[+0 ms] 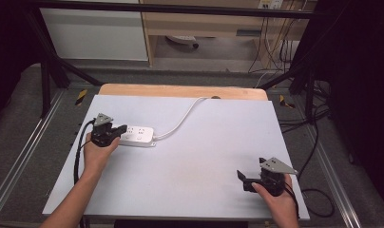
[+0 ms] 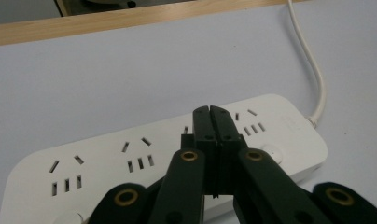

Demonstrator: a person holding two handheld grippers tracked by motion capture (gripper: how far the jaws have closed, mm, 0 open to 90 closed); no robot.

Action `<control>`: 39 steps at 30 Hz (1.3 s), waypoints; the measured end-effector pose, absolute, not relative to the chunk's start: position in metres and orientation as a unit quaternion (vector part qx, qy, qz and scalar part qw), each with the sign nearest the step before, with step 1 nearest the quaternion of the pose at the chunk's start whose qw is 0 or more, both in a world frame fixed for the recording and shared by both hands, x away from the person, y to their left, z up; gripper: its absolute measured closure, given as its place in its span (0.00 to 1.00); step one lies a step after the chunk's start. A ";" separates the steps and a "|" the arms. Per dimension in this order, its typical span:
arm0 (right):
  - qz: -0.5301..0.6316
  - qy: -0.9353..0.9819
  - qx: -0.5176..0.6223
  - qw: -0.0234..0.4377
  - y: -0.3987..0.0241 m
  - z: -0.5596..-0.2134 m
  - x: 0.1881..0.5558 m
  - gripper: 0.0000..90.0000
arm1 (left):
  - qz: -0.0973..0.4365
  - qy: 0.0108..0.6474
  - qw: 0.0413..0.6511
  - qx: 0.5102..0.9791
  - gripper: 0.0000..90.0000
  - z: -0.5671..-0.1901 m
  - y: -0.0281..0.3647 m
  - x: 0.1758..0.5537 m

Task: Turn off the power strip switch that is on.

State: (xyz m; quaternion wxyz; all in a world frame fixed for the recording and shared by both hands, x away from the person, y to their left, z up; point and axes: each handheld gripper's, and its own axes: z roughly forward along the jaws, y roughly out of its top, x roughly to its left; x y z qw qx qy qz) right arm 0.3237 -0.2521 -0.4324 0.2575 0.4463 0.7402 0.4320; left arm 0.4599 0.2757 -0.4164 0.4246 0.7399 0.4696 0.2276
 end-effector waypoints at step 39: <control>0.432 0.741 0.446 0.255 -0.252 -0.432 0.324 0.04 | 0.205 0.479 0.415 0.745 1.00 -0.433 0.273 0.457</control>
